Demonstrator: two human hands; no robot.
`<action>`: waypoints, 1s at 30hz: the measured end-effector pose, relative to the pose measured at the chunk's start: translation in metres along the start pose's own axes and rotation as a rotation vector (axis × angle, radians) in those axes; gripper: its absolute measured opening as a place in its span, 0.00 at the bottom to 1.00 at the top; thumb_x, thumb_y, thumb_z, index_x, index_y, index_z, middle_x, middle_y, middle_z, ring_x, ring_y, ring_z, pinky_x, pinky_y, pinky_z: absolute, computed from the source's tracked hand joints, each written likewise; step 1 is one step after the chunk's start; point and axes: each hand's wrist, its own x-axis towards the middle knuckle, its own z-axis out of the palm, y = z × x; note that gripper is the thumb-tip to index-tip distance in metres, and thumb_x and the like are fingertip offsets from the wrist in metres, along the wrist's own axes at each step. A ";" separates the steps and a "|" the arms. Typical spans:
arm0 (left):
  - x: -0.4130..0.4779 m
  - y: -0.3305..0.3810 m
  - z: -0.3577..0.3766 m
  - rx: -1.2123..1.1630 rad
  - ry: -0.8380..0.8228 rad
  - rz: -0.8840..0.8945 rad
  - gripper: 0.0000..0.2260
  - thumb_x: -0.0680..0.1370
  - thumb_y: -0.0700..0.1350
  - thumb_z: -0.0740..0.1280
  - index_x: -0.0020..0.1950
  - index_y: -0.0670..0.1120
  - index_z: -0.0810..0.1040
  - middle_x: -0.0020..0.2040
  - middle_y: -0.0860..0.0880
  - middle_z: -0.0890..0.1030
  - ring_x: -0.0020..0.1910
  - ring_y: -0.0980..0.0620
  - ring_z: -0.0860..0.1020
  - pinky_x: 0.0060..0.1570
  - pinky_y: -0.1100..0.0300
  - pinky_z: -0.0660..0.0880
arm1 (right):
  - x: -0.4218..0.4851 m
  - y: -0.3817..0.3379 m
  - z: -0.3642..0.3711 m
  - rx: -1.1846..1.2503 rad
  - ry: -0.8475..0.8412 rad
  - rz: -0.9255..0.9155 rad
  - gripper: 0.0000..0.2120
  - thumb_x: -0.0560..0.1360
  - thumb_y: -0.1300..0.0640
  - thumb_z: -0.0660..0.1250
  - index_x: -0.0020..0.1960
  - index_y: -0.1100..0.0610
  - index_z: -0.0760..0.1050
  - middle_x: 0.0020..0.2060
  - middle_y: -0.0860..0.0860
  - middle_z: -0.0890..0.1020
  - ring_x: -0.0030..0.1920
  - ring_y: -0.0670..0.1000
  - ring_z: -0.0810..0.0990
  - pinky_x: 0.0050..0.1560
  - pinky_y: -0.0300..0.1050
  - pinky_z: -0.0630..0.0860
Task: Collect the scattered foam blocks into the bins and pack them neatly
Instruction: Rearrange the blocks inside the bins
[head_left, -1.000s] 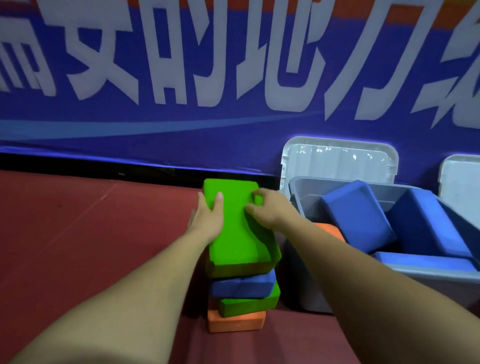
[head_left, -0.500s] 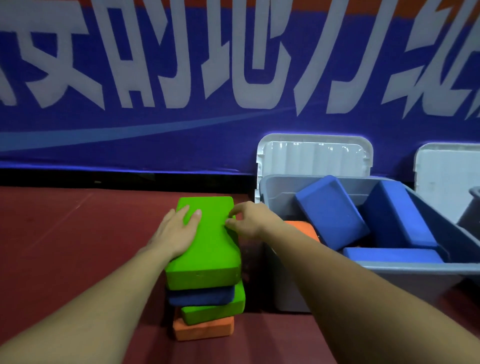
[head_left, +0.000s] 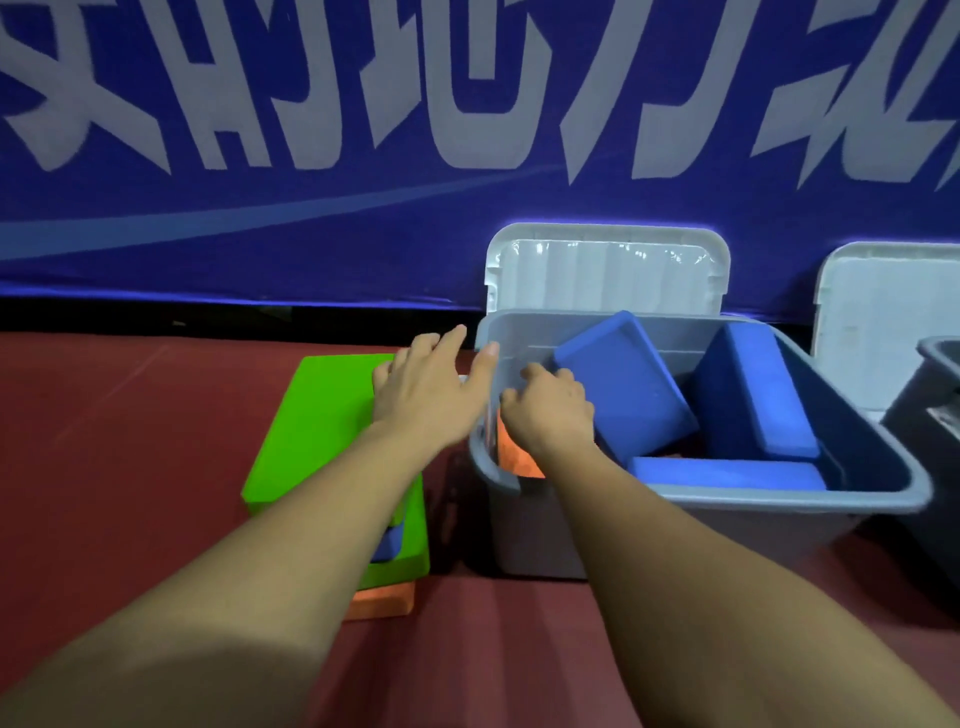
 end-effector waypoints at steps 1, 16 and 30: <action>-0.001 0.003 0.005 -0.001 -0.013 -0.002 0.29 0.82 0.67 0.50 0.80 0.55 0.63 0.78 0.48 0.66 0.76 0.43 0.64 0.72 0.46 0.58 | 0.000 0.005 0.000 -0.003 0.008 0.023 0.17 0.79 0.50 0.58 0.65 0.55 0.73 0.62 0.59 0.73 0.64 0.63 0.70 0.65 0.60 0.68; 0.014 0.089 0.094 0.115 -0.232 0.272 0.28 0.81 0.67 0.47 0.73 0.56 0.72 0.72 0.47 0.73 0.72 0.42 0.67 0.73 0.40 0.55 | 0.015 0.117 -0.054 -0.415 -0.186 0.325 0.20 0.67 0.41 0.72 0.54 0.49 0.74 0.54 0.53 0.77 0.61 0.59 0.69 0.62 0.57 0.62; 0.024 0.085 0.149 -0.036 -0.361 0.287 0.30 0.81 0.69 0.46 0.75 0.58 0.71 0.74 0.50 0.71 0.74 0.46 0.68 0.70 0.45 0.61 | 0.029 0.161 -0.051 -0.453 -0.303 0.248 0.31 0.71 0.39 0.74 0.70 0.44 0.70 0.65 0.49 0.76 0.68 0.57 0.69 0.68 0.57 0.60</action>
